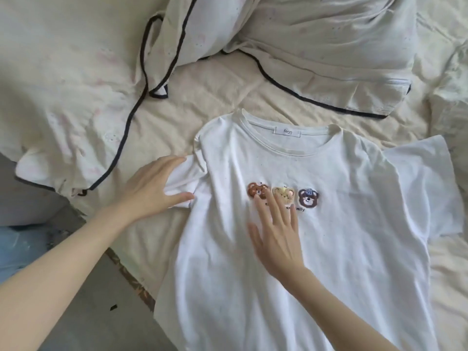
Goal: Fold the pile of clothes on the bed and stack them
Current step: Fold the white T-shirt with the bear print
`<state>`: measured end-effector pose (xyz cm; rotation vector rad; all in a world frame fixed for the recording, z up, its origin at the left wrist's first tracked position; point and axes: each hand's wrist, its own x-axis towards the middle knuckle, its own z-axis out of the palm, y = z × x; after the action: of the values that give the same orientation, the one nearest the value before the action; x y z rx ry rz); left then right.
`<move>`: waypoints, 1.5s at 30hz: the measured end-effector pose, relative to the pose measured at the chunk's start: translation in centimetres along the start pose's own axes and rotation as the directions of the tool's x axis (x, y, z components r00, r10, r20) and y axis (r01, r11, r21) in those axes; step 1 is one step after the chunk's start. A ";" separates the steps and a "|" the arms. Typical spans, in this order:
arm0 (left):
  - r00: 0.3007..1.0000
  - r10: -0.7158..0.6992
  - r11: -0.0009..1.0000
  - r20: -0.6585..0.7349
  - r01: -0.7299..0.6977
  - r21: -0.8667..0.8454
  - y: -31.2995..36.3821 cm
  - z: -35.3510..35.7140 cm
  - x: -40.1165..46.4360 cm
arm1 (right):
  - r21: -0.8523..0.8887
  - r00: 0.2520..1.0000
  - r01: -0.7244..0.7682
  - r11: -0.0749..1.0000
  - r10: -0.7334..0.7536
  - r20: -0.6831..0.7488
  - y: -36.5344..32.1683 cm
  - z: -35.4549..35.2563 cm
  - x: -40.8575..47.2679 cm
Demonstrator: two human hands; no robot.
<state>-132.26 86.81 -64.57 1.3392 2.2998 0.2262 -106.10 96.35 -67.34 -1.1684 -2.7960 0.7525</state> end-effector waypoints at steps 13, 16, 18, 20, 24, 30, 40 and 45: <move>0.864 -0.302 0.900 -0.403 0.119 -0.419 -6.6 -10.2 0.1 | -0.017 0.957 -0.180 0.984 0.179 0.227 -8.1 3.6 -1.4; 0.839 -0.404 0.841 -0.365 0.183 -0.510 -8.4 -11.5 1.2 | -0.099 0.917 -0.203 0.974 0.225 0.328 -9.8 4.1 -0.3; 0.848 -0.436 0.812 -0.302 0.227 -0.537 -9.0 -10.8 1.7 | -0.032 0.921 -0.276 0.961 0.274 0.278 -10.9 4.1 0.3; 0.846 -0.476 0.749 -0.239 0.247 -0.615 -9.5 -9.8 1.6 | 0.076 0.968 -0.232 0.970 0.223 0.115 -12.3 4.0 0.4; 0.829 -0.531 0.647 -0.178 0.261 -0.716 -10.7 -8.3 0.5 | -0.110 0.967 0.238 0.965 -0.246 -0.066 -15.9 5.4 0.8; 0.820 -0.551 0.570 -0.155 0.234 -0.787 -11.2 -7.5 -0.6 | -0.307 0.941 0.332 0.892 -0.337 0.039 -18.7 8.8 4.0; 0.772 -0.588 0.570 -0.239 0.187 -0.800 -12.3 -10.0 -1.4 | 0.238 0.930 0.365 0.900 -0.340 -0.142 -24.0 8.2 2.3; 0.821 -0.491 0.681 -0.292 0.152 -0.716 -9.2 -12.8 -0.3 | 0.732 0.994 -0.104 0.674 0.101 0.049 -26.3 4.6 2.2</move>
<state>-145.36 83.01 -56.57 0.4967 2.3987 1.2453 -126.07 79.98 -60.18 -1.1192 -2.0242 1.6732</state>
